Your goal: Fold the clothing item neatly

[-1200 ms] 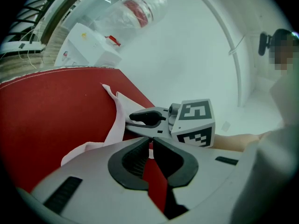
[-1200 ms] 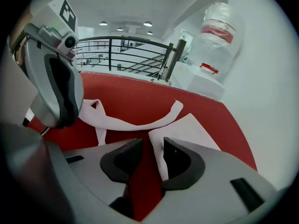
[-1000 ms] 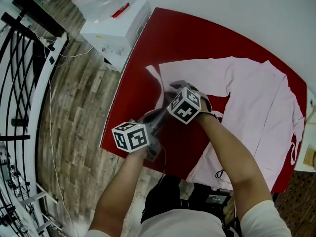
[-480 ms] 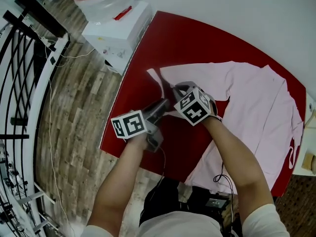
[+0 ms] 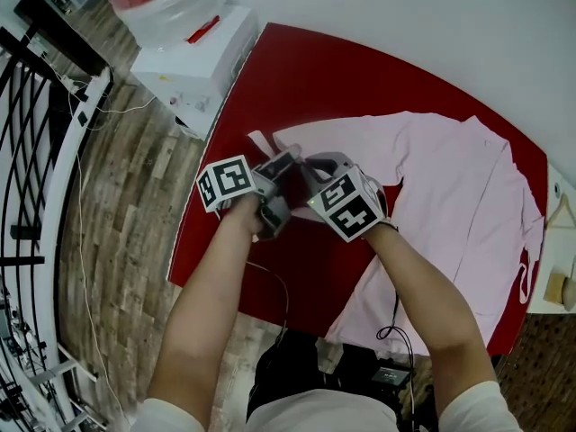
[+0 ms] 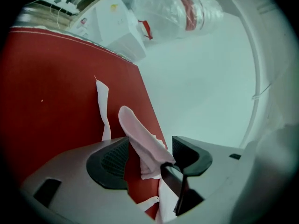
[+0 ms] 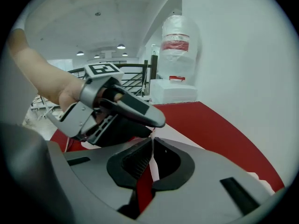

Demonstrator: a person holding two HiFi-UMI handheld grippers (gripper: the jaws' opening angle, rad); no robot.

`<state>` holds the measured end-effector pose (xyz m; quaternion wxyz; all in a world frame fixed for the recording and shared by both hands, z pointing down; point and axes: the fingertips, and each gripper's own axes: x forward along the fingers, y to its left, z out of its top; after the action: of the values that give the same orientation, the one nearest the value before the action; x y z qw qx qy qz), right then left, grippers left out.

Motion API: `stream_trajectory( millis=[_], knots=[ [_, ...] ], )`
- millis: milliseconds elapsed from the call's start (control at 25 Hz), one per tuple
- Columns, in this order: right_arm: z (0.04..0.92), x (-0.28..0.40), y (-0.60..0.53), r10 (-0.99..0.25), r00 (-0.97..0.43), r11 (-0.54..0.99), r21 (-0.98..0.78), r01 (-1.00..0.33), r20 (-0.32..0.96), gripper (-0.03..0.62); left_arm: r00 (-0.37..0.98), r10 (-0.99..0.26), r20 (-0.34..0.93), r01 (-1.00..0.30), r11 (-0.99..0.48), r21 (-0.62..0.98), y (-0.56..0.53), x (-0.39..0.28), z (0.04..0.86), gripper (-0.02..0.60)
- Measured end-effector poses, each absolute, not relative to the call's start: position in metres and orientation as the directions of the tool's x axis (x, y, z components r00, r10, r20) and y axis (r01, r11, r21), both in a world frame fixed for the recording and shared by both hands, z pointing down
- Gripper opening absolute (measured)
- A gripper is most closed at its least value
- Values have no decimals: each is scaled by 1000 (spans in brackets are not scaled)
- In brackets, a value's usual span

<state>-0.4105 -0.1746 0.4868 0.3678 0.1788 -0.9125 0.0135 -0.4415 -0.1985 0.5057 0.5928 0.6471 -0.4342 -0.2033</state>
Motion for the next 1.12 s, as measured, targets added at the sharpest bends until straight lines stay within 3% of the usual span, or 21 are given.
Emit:
stream_trajectory(
  millis=[320,360,480,520,1120],
  knots=[
    [471,-407,-166,-322,-692,938,120,-325,645,26,542,-747,384,-359,208,910,-213,-451,529,261],
    [470,-406,-166,-324,-692,938,122,-325,645,25,547,-739,394,-369,209,906,-213,-451,529,237],
    [472,-401,-164,-326,-689,937,125,-326,647,25,547,-740,390,-397,180,900,-216,-452,522,53],
    [473,-399,-163,-326,-688,937,125,-327,648,26,549,-742,384,-409,162,898,-217,-451,518,23],
    [446,-379,-158,-402,-697,905,140,-403,594,26,579,-727,369,-643,-128,755,-225,-421,444,15]
  ],
)
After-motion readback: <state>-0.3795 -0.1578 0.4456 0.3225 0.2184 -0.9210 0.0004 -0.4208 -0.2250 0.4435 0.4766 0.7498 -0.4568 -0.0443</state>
